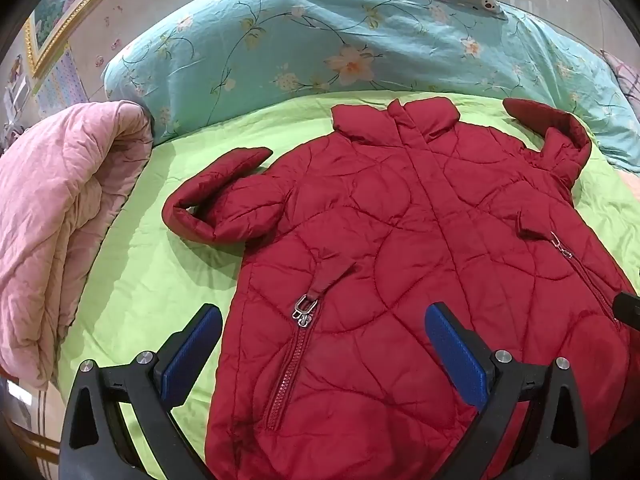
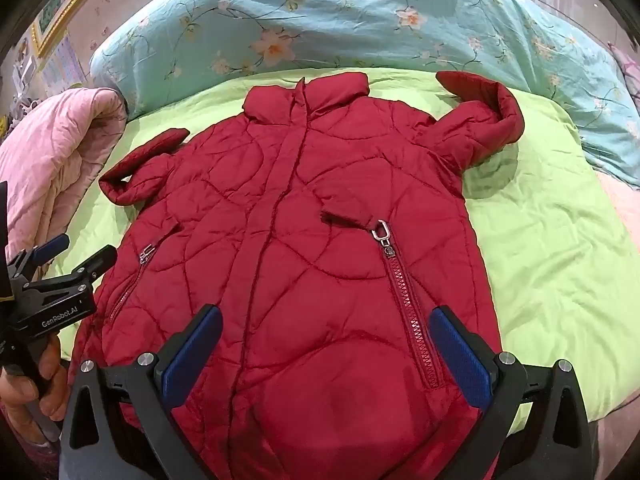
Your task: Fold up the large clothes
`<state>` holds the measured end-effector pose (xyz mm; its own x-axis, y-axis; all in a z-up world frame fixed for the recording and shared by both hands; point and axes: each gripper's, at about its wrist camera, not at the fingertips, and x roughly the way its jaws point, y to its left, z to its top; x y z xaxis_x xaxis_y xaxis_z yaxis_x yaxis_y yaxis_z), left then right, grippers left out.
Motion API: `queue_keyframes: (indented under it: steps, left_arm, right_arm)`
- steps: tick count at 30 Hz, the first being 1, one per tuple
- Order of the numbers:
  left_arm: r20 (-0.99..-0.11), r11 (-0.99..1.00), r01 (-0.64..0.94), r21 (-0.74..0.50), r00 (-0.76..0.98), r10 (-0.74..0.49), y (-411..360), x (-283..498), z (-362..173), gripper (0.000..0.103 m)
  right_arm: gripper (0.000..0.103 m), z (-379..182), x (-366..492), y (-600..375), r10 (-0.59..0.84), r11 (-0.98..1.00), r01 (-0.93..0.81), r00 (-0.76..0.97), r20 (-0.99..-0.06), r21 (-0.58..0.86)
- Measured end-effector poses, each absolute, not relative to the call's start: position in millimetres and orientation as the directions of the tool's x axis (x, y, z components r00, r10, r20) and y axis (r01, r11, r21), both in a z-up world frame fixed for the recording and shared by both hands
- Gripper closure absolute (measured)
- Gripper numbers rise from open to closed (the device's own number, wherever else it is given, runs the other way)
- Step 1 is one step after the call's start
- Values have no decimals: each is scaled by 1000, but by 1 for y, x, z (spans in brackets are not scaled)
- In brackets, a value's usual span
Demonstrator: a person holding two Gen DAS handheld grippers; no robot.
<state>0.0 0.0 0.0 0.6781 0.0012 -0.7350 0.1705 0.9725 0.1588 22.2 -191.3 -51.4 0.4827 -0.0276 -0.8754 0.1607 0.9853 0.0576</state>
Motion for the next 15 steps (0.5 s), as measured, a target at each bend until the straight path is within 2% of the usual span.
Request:
queue_keyframes:
  steps: [15]
  left_arm:
    - [-730,972,171,159,683,0,3,2,-3,1]
  right_arm:
    - [0,-51,26,-197,-69,986,166,481,-874,13]
